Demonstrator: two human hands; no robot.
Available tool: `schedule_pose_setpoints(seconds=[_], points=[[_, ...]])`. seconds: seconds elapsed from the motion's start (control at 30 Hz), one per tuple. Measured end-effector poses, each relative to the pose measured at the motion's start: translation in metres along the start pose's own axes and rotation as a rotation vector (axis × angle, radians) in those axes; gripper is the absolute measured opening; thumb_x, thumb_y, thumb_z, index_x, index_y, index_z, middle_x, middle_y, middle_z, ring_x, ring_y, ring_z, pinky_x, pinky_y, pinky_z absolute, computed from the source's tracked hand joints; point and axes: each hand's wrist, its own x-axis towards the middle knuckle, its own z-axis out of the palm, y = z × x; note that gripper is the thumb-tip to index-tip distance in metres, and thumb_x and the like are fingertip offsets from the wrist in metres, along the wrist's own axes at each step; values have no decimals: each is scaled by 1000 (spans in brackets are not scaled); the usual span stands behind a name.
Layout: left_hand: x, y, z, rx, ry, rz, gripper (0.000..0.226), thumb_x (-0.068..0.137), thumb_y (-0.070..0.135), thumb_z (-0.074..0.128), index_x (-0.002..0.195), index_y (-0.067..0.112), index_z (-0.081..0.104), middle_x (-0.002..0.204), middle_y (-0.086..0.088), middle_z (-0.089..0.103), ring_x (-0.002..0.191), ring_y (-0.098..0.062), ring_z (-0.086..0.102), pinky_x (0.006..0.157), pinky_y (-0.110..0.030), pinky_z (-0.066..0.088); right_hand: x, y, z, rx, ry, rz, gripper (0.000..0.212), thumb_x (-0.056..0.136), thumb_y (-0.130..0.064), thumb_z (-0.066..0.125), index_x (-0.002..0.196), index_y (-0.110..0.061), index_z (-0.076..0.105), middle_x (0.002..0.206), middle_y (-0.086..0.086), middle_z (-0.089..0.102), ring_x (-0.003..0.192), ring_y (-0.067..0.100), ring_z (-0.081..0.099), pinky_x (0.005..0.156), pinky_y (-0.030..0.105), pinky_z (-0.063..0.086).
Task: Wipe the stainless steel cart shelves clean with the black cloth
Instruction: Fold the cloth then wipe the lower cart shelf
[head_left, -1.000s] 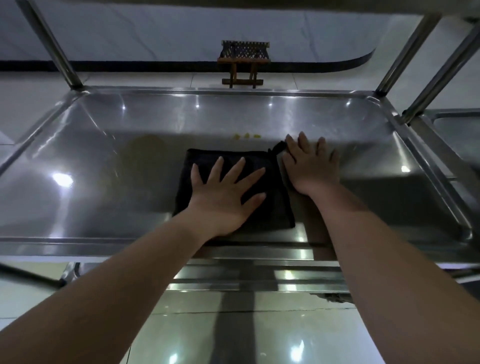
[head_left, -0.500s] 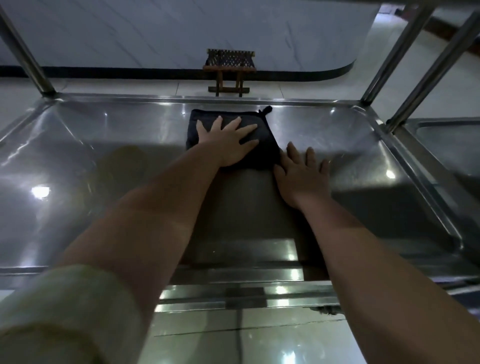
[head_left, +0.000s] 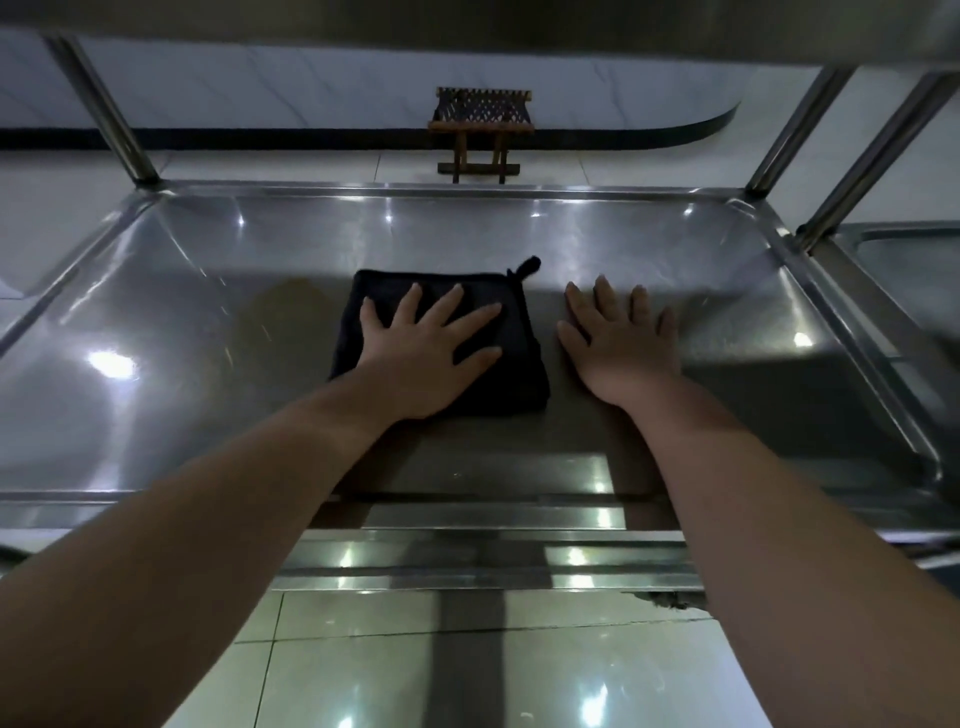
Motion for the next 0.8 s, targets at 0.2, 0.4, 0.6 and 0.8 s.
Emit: schedule_pose_setpoints(seconds=[0.2, 0.4, 0.6, 0.8], points=[[87, 0, -12, 25, -42, -16, 59, 88, 76, 18, 144, 61, 4, 163, 14, 3, 149, -29, 0, 109, -69, -1, -24, 0, 8, -5, 71, 4, 60, 96, -65, 12, 152, -44, 7, 164, -7, -1, 149, 34, -1, 114, 59, -8], [57, -6, -14, 30, -73, 58, 58, 89, 76, 15, 143, 62, 0, 162, 15, -2, 149, -27, -4, 111, -67, -7, -19, 3, 6, 7, 64, -1, 58, 97, -63, 15, 152, -46, 9, 164, -8, 0, 150, 32, -2, 116, 59, -7], [-79, -14, -3, -19, -49, 123, 61, 75, 86, -8, 133, 72, -16, 160, 22, -9, 149, -22, -11, 111, -61, -14, -19, 1, 5, 13, 66, 7, 59, 96, -63, 16, 152, -45, 8, 164, -8, 1, 150, 33, -1, 116, 60, -3], [-77, -3, -4, -17, -52, 80, 61, 76, 83, -4, 134, 70, -15, 160, 20, -10, 149, -24, -12, 112, -64, -10, -20, -4, 5, 21, 36, 54, 58, 97, -61, 15, 152, -46, 4, 164, -8, -2, 150, 33, -4, 115, 60, -6]])
